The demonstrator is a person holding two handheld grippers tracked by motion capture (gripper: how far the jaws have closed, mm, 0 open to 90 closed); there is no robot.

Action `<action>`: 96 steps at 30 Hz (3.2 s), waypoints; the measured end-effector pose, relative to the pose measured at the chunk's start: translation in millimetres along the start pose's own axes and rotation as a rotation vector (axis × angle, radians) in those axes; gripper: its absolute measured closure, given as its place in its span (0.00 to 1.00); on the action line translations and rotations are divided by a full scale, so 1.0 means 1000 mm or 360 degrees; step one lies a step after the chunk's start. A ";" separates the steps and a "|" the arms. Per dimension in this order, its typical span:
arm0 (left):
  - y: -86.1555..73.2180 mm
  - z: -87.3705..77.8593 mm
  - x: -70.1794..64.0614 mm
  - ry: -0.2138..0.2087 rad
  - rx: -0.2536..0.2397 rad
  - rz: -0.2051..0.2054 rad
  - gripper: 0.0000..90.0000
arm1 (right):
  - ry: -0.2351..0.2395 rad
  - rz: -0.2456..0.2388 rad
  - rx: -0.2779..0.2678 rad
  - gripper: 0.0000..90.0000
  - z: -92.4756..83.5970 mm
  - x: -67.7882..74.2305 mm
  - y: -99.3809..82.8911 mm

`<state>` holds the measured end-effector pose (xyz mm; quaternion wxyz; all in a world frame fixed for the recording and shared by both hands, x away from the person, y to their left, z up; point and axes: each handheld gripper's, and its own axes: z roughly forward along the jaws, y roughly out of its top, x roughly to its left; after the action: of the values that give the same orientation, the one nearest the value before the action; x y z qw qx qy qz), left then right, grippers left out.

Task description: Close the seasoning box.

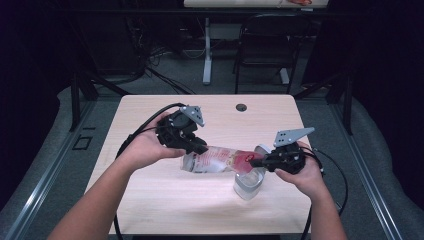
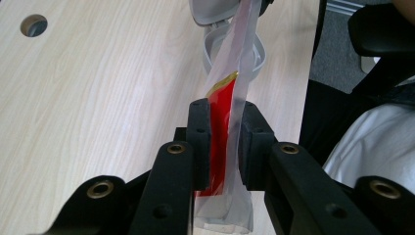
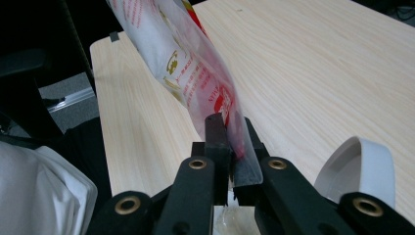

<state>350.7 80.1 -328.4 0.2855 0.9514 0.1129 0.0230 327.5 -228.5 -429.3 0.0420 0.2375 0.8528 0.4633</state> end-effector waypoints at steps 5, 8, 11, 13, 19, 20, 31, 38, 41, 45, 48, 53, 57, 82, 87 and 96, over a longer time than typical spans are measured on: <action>0.001 0.000 0.000 -0.0003 -0.0003 -0.0007 0.87 | 0.0002 0.0001 0.0001 0.98 0.000 -0.001 -0.001; 0.001 0.000 0.001 -0.0001 -0.0004 -0.0005 0.87 | 0.0002 -0.0001 0.0005 0.98 0.000 -0.001 -0.001; 0.002 0.000 0.001 -0.0003 -0.0005 -0.0006 0.87 | -0.0001 0.0000 0.0004 0.98 0.000 -0.002 -0.001; 0.002 0.000 0.002 -0.0002 -0.0010 -0.0011 0.87 | -0.0001 0.0006 -0.0001 0.98 0.000 -0.002 -0.001; 0.003 0.000 0.001 0.0004 -0.0005 0.0007 0.87 | 0.0004 0.0012 -0.0007 0.98 0.000 -0.003 -0.002; 0.003 0.000 0.001 0.0002 -0.0007 0.0002 0.87 | 0.0005 0.0012 -0.0007 0.98 0.000 -0.003 -0.002; 0.003 0.000 0.002 0.0000 -0.0011 -0.0005 0.87 | 0.0007 0.0013 -0.0008 0.97 0.000 -0.003 -0.002; 0.003 0.000 0.002 0.0002 -0.0010 -0.0004 0.87 | 0.0006 0.0013 -0.0009 0.97 0.000 -0.003 -0.002; 0.003 0.000 0.002 0.0001 -0.0010 -0.0008 0.87 | 0.0006 0.0014 -0.0009 0.97 0.000 -0.003 -0.002; 0.003 0.000 0.003 0.0000 -0.0012 -0.0010 0.87 | 0.0007 0.0017 -0.0011 0.97 0.000 -0.004 -0.002; 0.004 0.001 0.003 -0.0003 -0.0016 -0.0015 0.87 | 0.0010 0.0014 -0.0007 0.97 0.000 -0.004 -0.003; 0.005 0.001 0.002 -0.0004 -0.0009 -0.0010 0.87 | 0.0013 0.0021 -0.0014 0.97 0.001 -0.005 -0.003; 0.006 0.000 0.002 -0.0002 -0.0002 -0.0004 0.87 | 0.0012 0.0021 -0.0012 0.97 0.001 -0.005 -0.003; 0.010 0.001 0.003 -0.0005 -0.0003 0.0000 0.87 | 0.0005 0.0025 -0.0004 0.97 0.001 -0.006 -0.004; 0.010 0.001 0.003 -0.0007 -0.0005 0.0000 0.87 | 0.0007 0.0025 -0.0005 0.97 0.001 -0.006 -0.004; 0.011 0.001 0.002 -0.0007 -0.0007 -0.0002 0.87 | 0.0009 0.0028 -0.0004 0.97 0.002 -0.006 -0.004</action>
<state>355.3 71.8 -323.1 0.2877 0.9508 0.1128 0.0209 331.5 -231.7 -434.2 0.0357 0.2435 0.8502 0.4654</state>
